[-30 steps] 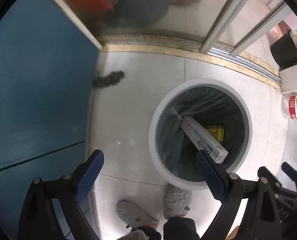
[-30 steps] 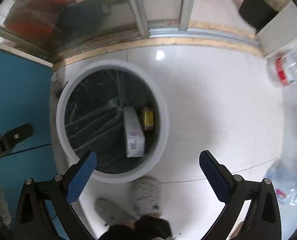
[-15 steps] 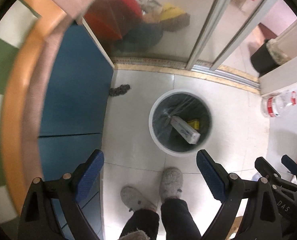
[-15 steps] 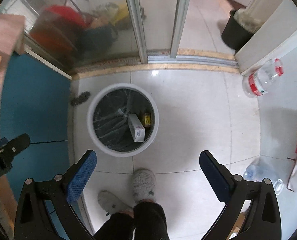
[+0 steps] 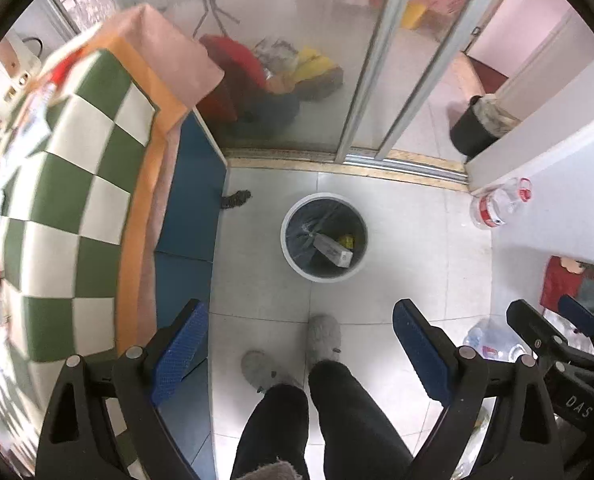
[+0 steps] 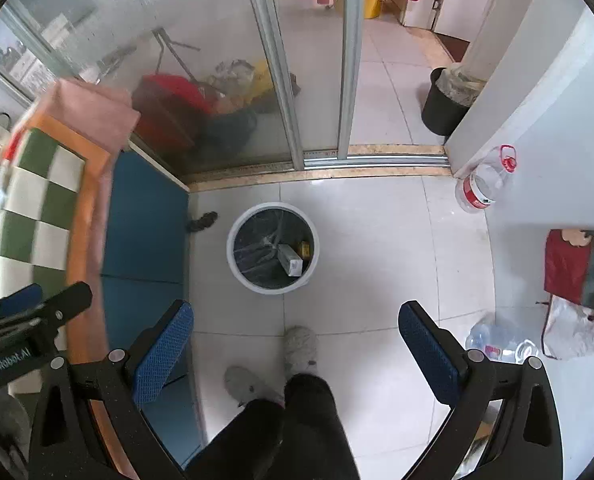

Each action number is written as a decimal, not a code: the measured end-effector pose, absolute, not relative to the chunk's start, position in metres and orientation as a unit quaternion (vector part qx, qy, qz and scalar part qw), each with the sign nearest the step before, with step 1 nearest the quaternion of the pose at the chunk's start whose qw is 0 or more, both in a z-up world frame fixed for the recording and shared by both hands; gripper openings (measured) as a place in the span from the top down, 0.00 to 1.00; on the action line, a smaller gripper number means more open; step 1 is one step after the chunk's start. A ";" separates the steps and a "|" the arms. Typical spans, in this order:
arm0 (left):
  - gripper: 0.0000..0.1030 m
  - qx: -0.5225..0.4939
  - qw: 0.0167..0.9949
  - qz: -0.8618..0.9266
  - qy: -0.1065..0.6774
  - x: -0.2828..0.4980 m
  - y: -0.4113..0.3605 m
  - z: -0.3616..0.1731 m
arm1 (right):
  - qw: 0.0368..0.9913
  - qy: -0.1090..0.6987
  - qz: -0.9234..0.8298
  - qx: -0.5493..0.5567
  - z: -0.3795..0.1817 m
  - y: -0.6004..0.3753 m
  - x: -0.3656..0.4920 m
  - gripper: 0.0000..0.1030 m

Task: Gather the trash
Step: 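Move both tools back over the table toward the remaining trash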

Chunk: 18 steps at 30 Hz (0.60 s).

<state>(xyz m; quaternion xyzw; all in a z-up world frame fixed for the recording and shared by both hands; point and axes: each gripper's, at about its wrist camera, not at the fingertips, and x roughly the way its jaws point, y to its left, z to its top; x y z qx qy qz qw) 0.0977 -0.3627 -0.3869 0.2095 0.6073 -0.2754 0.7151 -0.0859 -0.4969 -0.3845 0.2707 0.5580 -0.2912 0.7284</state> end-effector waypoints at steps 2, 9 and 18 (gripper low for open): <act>0.08 0.204 0.716 -0.280 0.606 0.091 -0.358 -0.368 | 0.732 0.556 -0.289 0.268 -0.360 -0.491 -0.094 0.00; 0.08 0.162 0.728 -0.274 0.607 0.095 -0.343 -0.323 | 0.743 0.543 -0.266 0.287 -0.307 -0.492 -0.101 0.00; 0.00 0.105 0.805 -0.179 0.555 0.161 -0.273 -0.258 | 0.778 0.537 -0.174 0.277 -0.280 -0.481 -0.016 0.00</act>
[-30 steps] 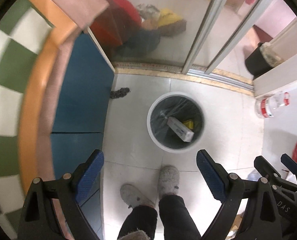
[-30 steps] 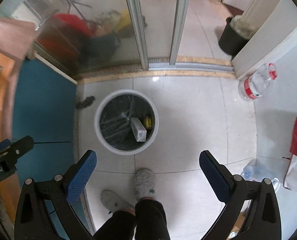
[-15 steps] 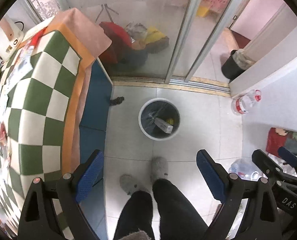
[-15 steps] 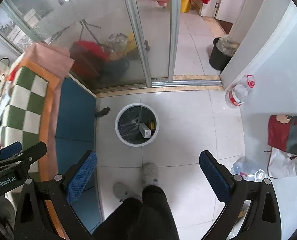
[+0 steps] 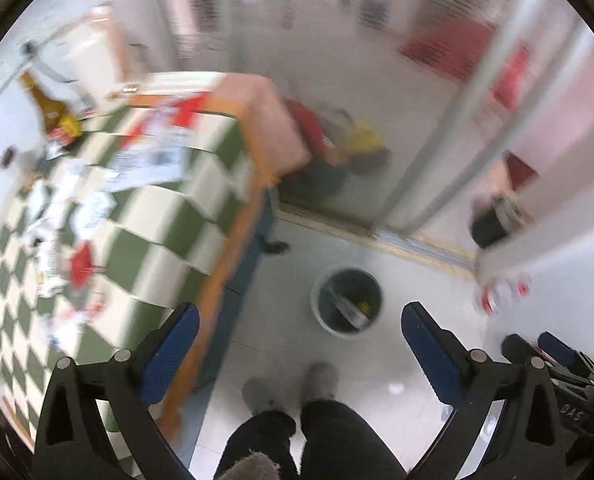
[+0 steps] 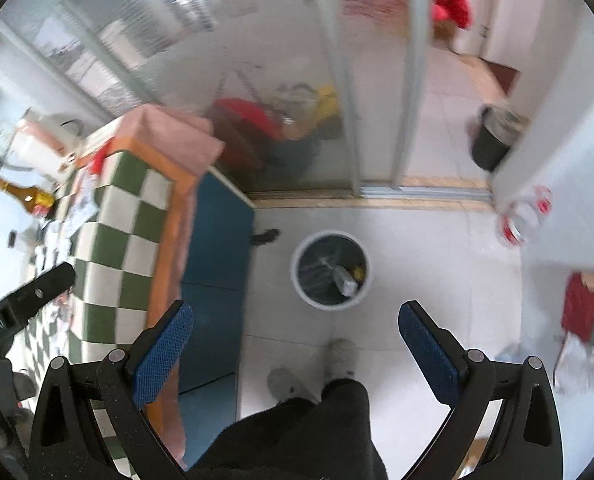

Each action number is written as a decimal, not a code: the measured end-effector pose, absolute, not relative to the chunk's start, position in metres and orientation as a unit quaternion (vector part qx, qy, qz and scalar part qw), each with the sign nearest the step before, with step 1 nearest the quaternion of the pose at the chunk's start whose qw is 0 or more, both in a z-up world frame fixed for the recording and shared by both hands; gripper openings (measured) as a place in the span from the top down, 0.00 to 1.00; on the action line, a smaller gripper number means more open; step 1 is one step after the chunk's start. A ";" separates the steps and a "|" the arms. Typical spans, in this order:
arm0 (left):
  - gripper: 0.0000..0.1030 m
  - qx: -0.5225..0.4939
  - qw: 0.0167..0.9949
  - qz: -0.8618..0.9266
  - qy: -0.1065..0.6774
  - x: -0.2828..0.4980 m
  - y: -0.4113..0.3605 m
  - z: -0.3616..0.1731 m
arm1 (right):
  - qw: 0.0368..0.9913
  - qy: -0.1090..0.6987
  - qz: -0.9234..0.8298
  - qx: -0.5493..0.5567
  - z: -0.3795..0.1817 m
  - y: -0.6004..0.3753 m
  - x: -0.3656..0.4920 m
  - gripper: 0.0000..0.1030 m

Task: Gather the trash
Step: 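Move both tools back over the table toward the remaining trash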

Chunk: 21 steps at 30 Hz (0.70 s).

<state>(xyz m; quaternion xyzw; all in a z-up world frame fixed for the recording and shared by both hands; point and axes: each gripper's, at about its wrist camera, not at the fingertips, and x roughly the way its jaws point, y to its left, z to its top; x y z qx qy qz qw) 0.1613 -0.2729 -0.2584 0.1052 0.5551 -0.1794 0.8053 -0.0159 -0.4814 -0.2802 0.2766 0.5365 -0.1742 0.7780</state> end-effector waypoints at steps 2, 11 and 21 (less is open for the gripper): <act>0.00 0.092 0.818 -0.131 0.552 0.184 -0.235 -0.253 | 0.783 0.541 -0.148 0.270 -0.275 -0.464 0.015 0.00; 0.00 0.031 0.807 0.055 0.587 0.273 -0.034 -0.283 | 0.788 0.575 -0.035 0.217 -0.279 -0.340 0.183 0.00; 0.00 -0.038 0.740 0.052 0.669 0.359 0.056 -0.376 | 0.754 0.635 0.009 0.170 -0.346 -0.201 0.322 0.00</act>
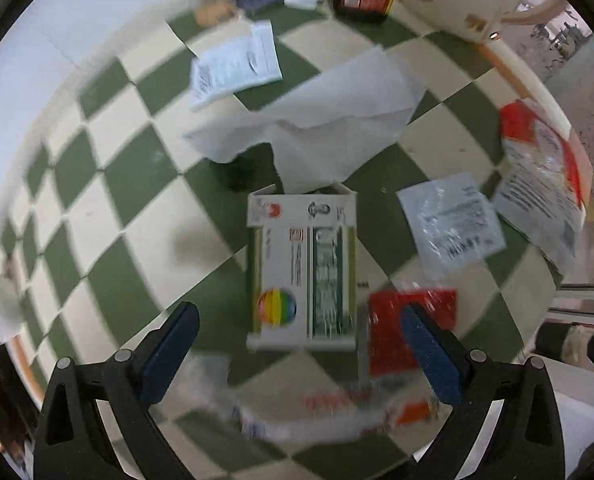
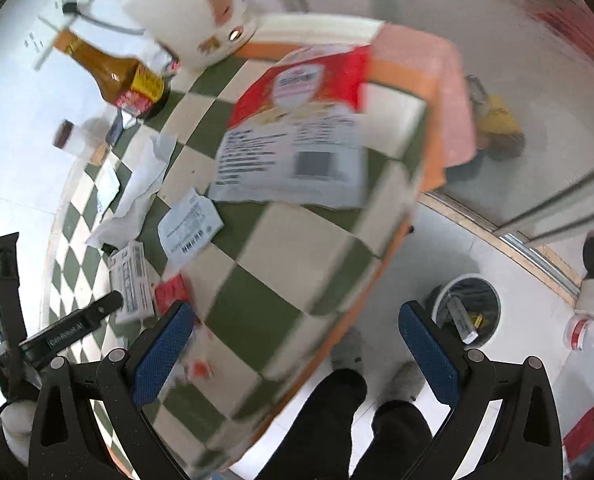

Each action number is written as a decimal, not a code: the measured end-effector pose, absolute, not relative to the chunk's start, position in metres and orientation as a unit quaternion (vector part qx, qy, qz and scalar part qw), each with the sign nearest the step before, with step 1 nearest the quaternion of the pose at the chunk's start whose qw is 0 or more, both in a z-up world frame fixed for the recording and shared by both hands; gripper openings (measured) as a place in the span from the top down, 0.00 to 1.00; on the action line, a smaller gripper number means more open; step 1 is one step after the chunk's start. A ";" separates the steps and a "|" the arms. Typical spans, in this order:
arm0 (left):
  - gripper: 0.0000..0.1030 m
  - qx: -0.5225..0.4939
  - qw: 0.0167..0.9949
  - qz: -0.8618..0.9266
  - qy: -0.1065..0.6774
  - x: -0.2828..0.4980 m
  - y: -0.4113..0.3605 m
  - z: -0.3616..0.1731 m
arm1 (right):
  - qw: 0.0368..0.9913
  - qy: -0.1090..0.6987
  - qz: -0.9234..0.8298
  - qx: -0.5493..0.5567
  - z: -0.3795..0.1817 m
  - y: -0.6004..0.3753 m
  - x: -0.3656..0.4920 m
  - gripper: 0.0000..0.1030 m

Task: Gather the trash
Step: 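Move both tools back over the table toward the remaining trash, then grasp the green medicine box with the left tool while the right tool grasps the red packet, then carry the medicine box and red packet to the bin and release both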

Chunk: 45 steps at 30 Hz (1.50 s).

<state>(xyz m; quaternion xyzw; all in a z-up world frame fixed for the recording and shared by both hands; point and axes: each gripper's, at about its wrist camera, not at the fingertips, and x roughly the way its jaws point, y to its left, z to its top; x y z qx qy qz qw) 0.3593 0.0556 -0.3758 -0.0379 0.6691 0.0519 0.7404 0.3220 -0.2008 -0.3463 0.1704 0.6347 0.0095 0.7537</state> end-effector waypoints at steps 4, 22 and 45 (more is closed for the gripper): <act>0.37 -0.042 0.727 0.032 0.685 0.372 0.063 -0.404 | 0.740 0.654 0.019 0.155 -0.366 -0.171 0.345 0.00; 0.36 -0.051 0.739 0.098 0.665 0.298 0.157 -0.409 | 0.715 0.693 0.090 -0.037 -0.414 -0.023 0.341 0.41; 0.39 -0.027 0.805 0.078 0.587 0.278 0.135 -0.321 | 0.802 0.592 0.069 0.028 -0.323 -0.068 0.355 0.92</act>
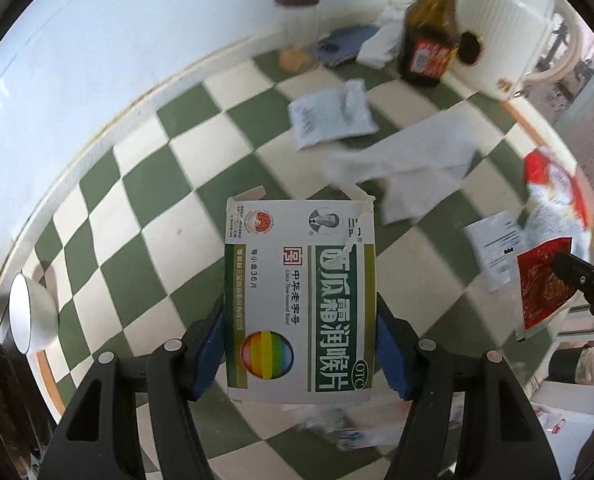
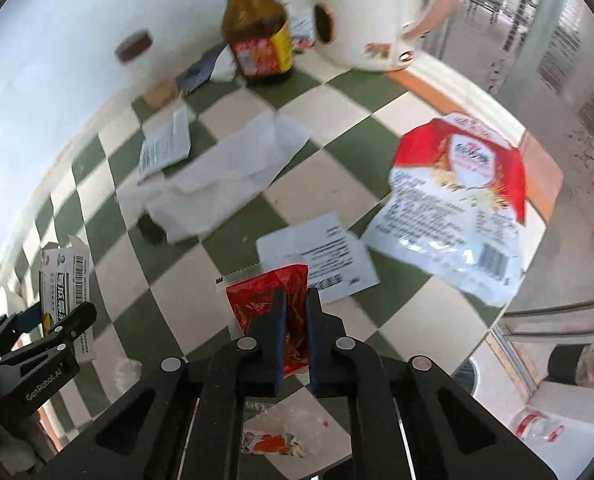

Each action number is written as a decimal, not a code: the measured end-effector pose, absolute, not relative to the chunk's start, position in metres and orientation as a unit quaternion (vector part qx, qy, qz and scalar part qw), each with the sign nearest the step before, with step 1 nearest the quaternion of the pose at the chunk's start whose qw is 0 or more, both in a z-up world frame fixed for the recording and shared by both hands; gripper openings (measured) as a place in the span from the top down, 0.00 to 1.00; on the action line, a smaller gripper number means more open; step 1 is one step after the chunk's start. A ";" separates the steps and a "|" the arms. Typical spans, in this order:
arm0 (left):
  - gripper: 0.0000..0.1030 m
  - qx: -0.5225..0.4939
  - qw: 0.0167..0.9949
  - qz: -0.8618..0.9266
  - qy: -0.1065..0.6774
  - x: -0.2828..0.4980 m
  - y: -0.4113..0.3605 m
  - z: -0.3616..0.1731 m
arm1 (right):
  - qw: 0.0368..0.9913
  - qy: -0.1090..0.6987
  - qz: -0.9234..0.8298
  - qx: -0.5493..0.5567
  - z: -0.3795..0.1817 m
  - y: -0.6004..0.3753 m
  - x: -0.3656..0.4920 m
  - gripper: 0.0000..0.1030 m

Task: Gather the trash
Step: 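Carry the medicine box and red packet to the bin and release both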

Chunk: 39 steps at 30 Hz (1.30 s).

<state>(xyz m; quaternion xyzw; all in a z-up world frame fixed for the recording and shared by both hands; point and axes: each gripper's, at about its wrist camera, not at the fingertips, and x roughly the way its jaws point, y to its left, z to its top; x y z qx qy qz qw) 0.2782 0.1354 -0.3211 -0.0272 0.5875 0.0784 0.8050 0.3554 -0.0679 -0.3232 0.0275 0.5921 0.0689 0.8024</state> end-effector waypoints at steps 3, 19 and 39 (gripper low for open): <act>0.39 -0.015 0.814 0.056 0.578 0.310 0.102 -0.315 | 0.813 0.578 0.053 0.051 -0.308 -0.094 0.352 0.92; 0.39 0.118 0.796 -0.210 0.556 0.317 -0.186 -0.291 | 0.802 0.521 -0.169 0.237 -0.304 -0.381 0.220 0.92; 0.38 0.223 0.588 -0.298 0.718 0.210 -0.467 -0.713 | 0.613 0.568 -0.300 0.460 -0.722 -0.616 -0.007 0.92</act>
